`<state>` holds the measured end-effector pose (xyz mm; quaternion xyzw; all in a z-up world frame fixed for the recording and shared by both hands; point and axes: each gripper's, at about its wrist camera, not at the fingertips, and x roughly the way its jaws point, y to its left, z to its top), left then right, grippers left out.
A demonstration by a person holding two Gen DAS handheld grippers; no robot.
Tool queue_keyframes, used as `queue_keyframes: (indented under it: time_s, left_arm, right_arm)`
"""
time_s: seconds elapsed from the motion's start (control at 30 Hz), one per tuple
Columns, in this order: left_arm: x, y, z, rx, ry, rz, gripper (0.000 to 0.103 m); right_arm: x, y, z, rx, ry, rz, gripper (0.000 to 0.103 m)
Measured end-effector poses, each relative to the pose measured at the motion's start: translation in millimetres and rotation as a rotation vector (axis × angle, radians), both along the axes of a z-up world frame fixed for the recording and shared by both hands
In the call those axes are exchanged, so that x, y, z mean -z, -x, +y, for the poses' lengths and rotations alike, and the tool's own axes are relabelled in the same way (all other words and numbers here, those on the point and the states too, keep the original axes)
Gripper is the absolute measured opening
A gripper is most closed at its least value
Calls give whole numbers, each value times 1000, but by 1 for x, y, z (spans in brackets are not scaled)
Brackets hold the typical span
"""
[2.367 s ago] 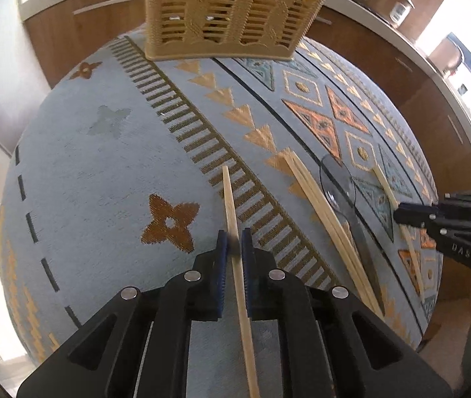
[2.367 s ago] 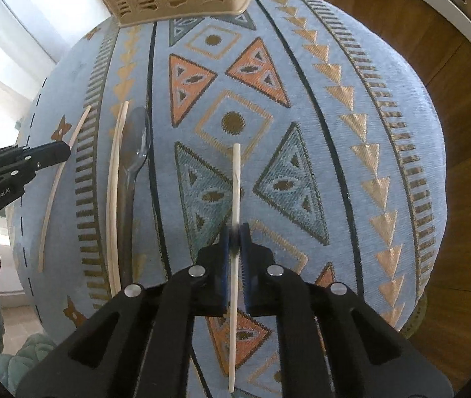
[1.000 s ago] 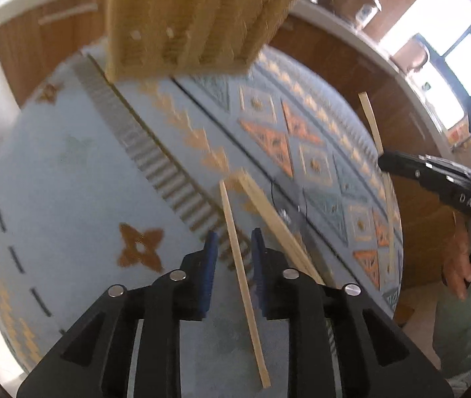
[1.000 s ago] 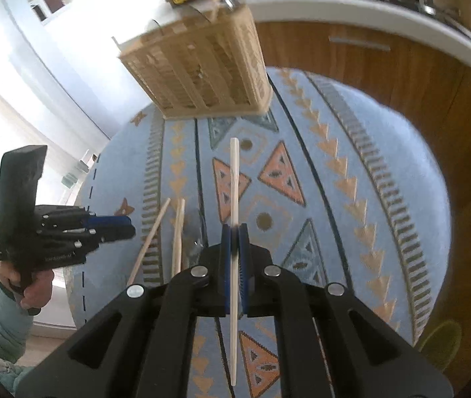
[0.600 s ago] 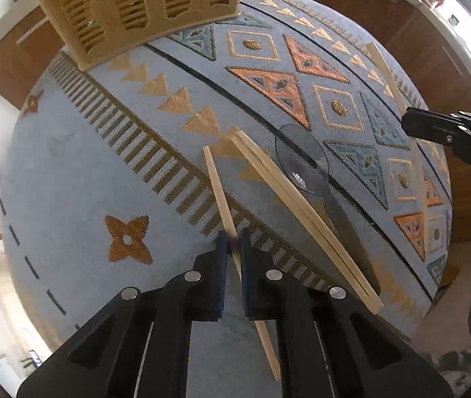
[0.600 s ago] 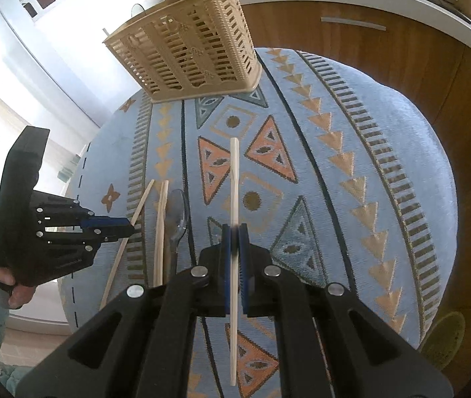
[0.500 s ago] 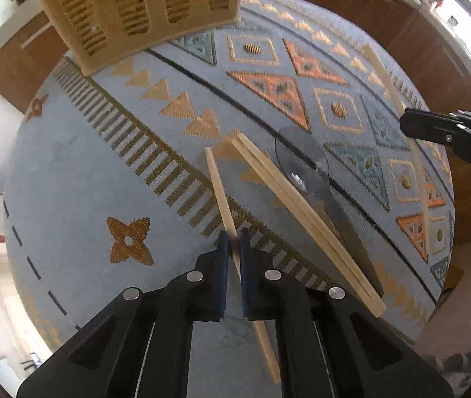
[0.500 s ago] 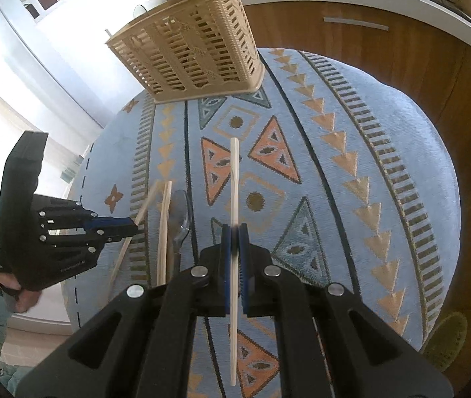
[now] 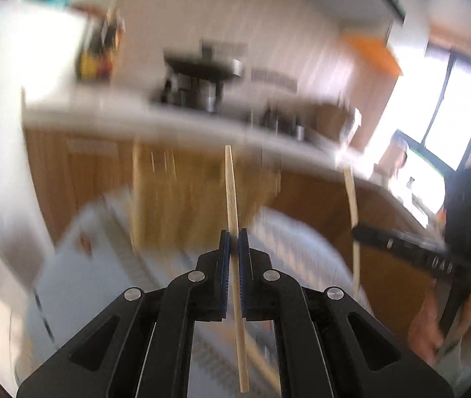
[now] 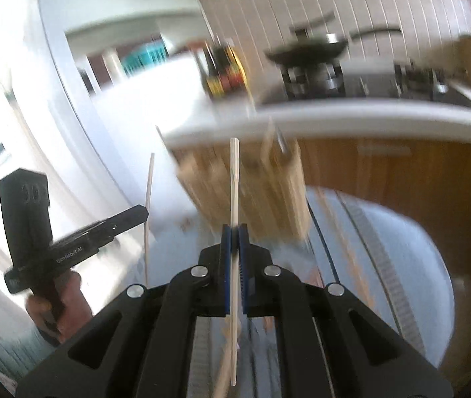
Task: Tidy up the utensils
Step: 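Carry both chopsticks into the tan basket and open both tools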
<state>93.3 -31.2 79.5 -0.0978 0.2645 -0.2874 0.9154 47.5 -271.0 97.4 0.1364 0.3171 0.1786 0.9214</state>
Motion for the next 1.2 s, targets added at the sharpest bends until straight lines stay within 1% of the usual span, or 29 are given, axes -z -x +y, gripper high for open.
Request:
queue_keyframes:
  time_s: [0.07,0.1,0.13,0.2,0.27,0.33,0.43,0.53,0.6,0.67,0.77,0.83,0.9,1.0,1.07,1.2]
  left_arm:
    - [-20,-6,0,-47,39,-102,2]
    - [-25,-7,-1,-60,47,-129,2]
    - [-32,-11,-1,-76,63,-168,2]
    - [-44,-23,2,-118,78,-248,2]
    - [-52,-35,5,-142,87,-293,2]
    - [-56,-47,5,-173,100,-337,2]
    - [-61,-68,10,-209,121,-379,2]
    - [-63,-82,15,-245,149,-402,2]
    - [-60,-92,16,-259,158,-402,2]
    - [-54,-104,14,-274,150,-405,2]
    - [-40,-113,8,-308,116,-418,2]
    - [-31,-118,7,-324,97,-418,0]
    - [-25,-123,7,-321,101,-394,0]
    - [-20,-126,12,-317,119,-377,0]
    - [-20,-125,14,-308,130,-372,0]
    - [-21,-123,13,-294,126,-372,0]
  right_arm:
    - [-14,-10,5,17,-10,-66,3]
    - [-19,-16,8,24,-11,-95,3]
    - [-28,-25,13,36,-10,-137,3]
    - [-38,-47,23,55,-27,-189,3]
    - [-43,-66,31,79,-35,-230,3]
    - [-47,-82,39,123,-21,-277,3]
    - [-43,-107,45,158,-44,-312,3]
    - [-34,-124,51,220,-29,-354,3]
    - [-26,-132,55,254,-7,-371,3]
    - [-16,-141,58,291,32,-385,3]
    - [-2,-149,57,310,47,-379,3]
    - [2,-153,54,315,41,-370,3]
    - [3,-156,52,290,25,-346,3]
    - [3,-151,49,276,9,-335,3]
    - [0,-146,46,277,-5,-346,3]
    - [-8,-135,46,283,-20,-378,3]
